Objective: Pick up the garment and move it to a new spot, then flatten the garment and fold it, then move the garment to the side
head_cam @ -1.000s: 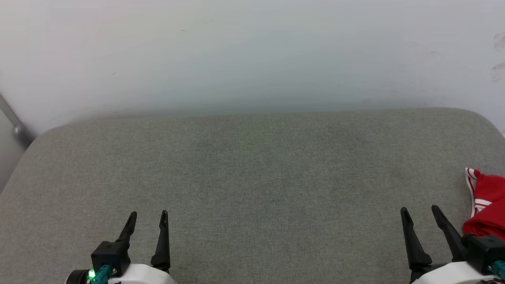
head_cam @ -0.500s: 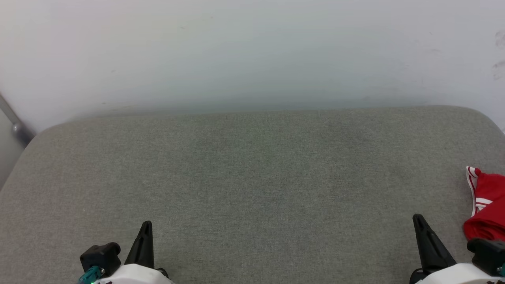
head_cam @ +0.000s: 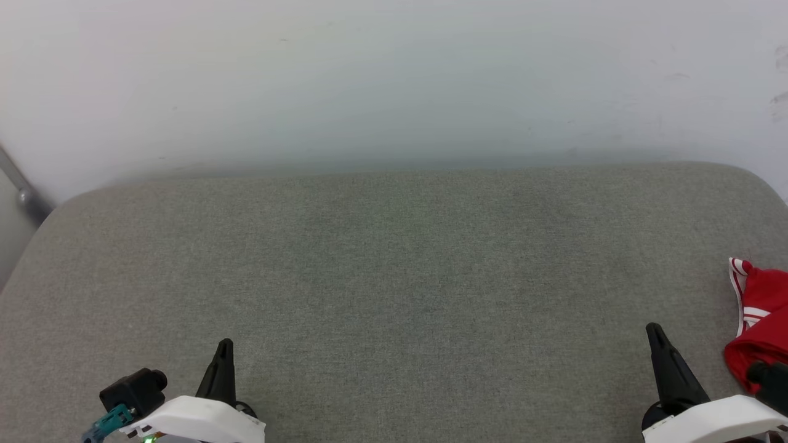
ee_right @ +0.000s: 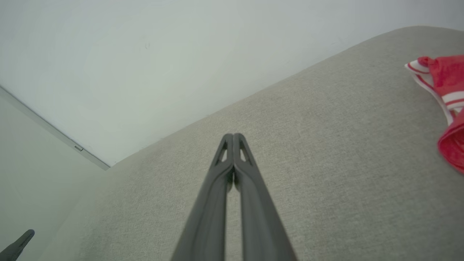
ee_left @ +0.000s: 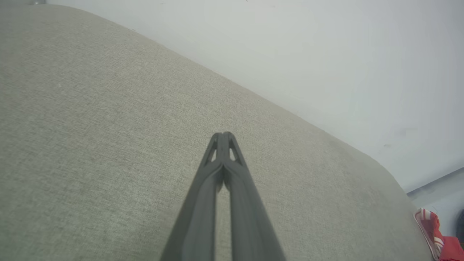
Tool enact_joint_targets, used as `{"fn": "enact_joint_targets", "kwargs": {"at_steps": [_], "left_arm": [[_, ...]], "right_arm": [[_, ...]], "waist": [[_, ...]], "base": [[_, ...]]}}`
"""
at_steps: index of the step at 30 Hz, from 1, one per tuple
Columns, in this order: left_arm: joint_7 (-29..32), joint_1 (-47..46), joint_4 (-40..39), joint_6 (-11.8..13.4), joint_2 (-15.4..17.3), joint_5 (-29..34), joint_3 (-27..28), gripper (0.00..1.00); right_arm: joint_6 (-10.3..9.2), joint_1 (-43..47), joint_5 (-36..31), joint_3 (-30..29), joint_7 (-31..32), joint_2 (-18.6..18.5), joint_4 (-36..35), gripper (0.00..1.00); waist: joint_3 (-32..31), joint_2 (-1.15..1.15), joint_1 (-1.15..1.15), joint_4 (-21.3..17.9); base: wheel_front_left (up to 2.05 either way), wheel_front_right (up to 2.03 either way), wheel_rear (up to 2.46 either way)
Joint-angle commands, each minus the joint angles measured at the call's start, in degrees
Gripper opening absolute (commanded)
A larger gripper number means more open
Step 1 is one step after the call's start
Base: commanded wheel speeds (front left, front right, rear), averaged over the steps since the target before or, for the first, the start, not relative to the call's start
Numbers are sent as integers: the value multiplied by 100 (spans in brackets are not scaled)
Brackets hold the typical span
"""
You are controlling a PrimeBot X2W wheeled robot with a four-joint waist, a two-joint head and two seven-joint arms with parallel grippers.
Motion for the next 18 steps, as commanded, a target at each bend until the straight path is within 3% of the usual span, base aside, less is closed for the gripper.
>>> {"fn": "enact_joint_targets", "kwargs": {"at_steps": [1, 18], "left_arm": [[36, -191, -55, -47, 6, -158, 88, 0], [389, -318, 3, -346, -218, -1294, 477, 0]], "right_arm": [[1, -189, 197, -27, 14, 3, -31, 0], [0, -440, 1584, -97, 156, 30, 244, 0]], "waist": [[3, 0, 0, 1], [54, 0, 0, 14]], "base": [[0, 0, 0], [0, 0, 0]]}}
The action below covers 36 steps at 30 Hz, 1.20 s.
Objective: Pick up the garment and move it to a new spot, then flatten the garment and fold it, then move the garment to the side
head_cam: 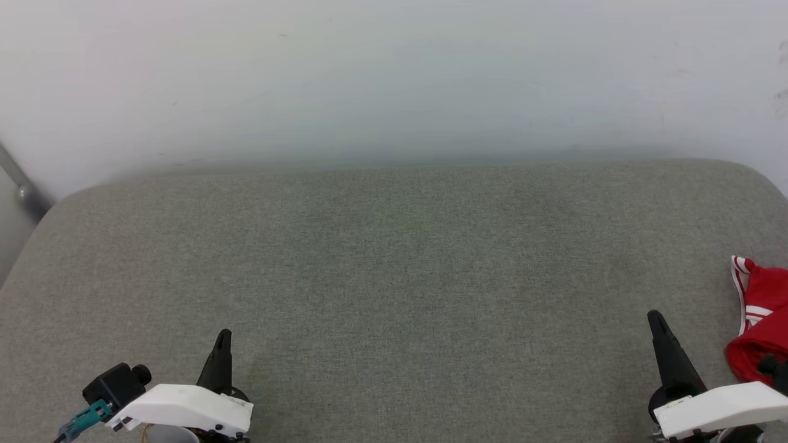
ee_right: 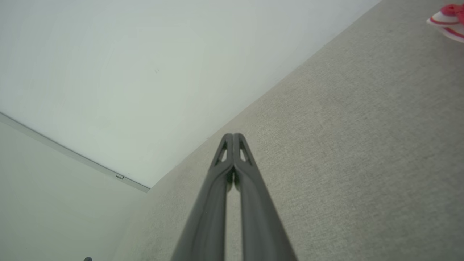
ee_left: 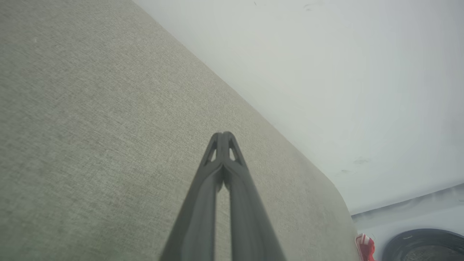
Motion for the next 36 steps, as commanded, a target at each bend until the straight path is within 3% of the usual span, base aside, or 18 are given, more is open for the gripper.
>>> {"fn": "enact_joint_targets", "kwargs": {"at_steps": [1, 36], "left_arm": [[45, -162, -50, -55, -7, -144, 89, 0], [615, -361, 64, -526, -374, -1928, 711, 0]], "right_arm": [[0, -164, 187, -23, 11, 3, -27, 0], [0, -566, 2379, -133, 246, 50, 418, 0]], "waist": [[4, 0, 0, 1], [109, 0, 0, 27]], "base": [[0, 0, 0], [0, 0, 0]]}}
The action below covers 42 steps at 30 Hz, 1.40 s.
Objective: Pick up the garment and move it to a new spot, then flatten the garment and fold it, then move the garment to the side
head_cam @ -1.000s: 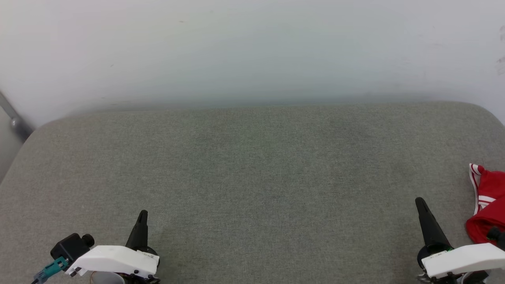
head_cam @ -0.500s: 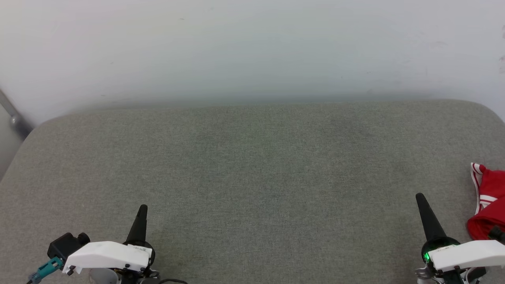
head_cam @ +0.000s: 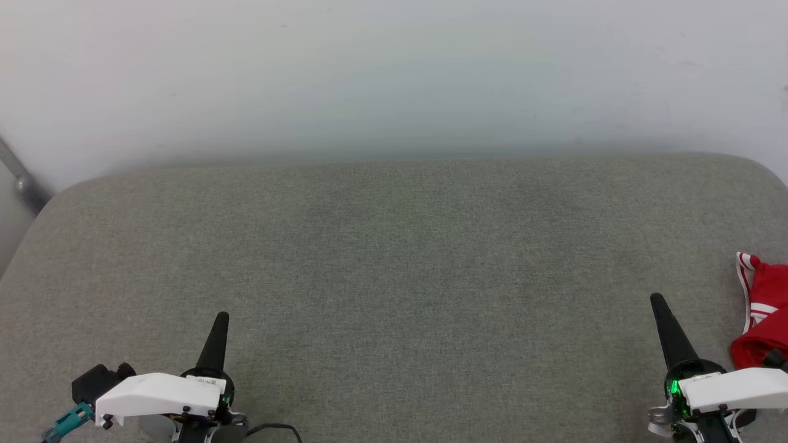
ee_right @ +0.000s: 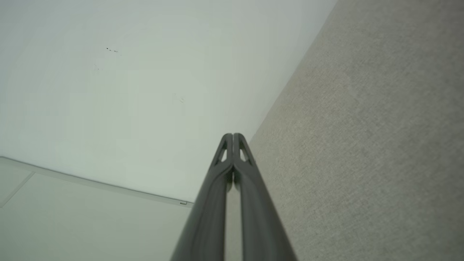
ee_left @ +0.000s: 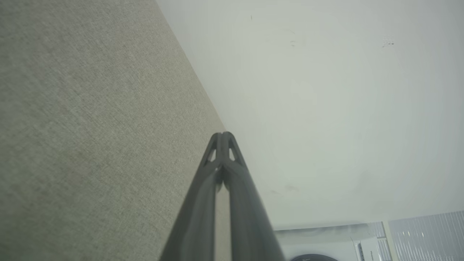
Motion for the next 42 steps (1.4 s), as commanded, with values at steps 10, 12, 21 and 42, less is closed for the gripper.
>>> {"fn": "enact_joint_targets", "kwargs": {"at_steps": [10, 12, 21, 42], "left_arm": [[168, -176, 3, -150, -95, -503, 193, 0], [195, -185, 10, -177, -112, -579, 219, 0], [307, -211, 36, -265, -184, -914, 346, 0], [525, -278, 84, -434, -330, -1587, 581, 0]], "right_arm": [[1, -233, 622, -41, 84, 26, 95, 0], [1, -247, 720, -46, 90, 28, 118, 0], [1, -329, 1140, -67, 135, 38, 205, 0], [0, -455, 1968, -109, 230, 57, 381, 0]], "waist": [[32, 0, -1, 8], [38, 0, -1, 10], [65, 0, -1, 16], [125, 0, -1, 31]], "base": [[0, 0, 0], [0, 0, 0], [0, 0, 0], [0, 0, 0]]}}
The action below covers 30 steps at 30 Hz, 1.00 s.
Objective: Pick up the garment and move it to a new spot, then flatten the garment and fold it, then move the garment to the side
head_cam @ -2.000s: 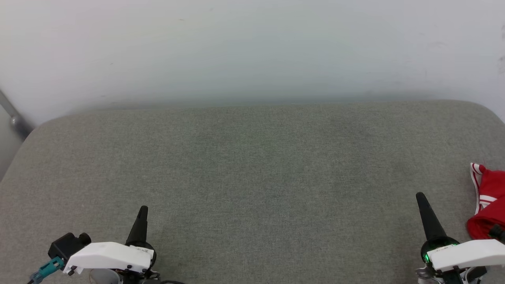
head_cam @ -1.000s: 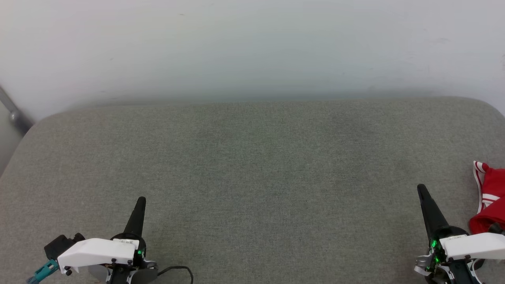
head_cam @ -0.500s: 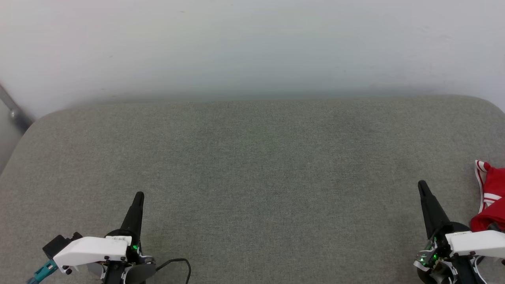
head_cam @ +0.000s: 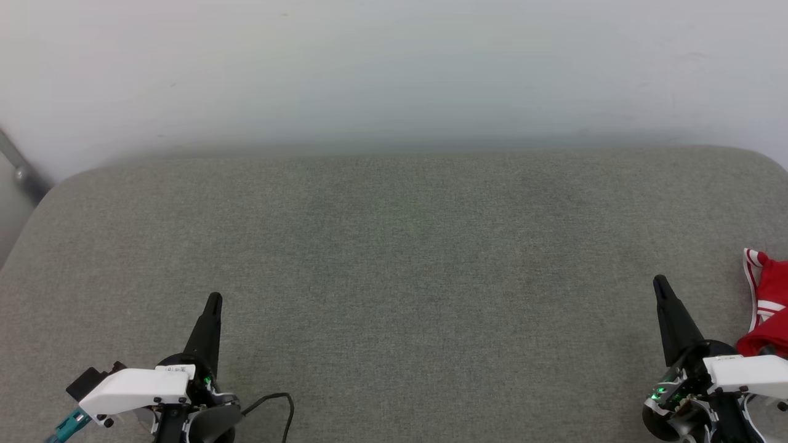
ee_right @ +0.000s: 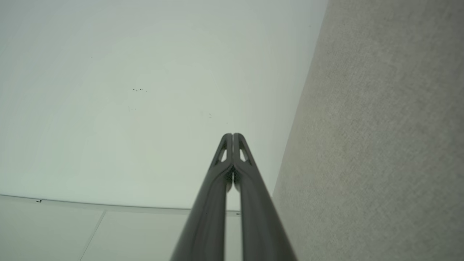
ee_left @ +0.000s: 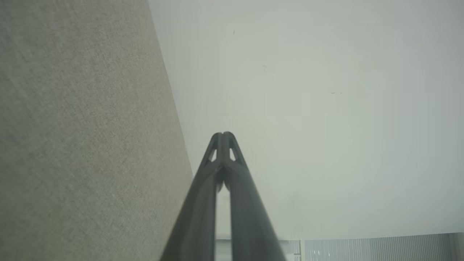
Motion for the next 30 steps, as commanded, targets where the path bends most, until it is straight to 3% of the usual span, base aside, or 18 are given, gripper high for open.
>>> {"fn": "enact_joint_targets", "kwargs": {"at_steps": [1, 30], "left_arm": [[32, -65, 6, -30, -20, -75, 33, 0], [92, -76, 15, -66, -56, -202, 96, 0]], "right_arm": [[0, -67, 106, -11, 33, 24, 32, 0], [0, -103, 277, -18, 44, 29, 62, 0]], "waist": [[4, 0, 0, 1], [19, 0, 0, 5]], "base": [[0, 0, 0], [0, 0, 0]]}}
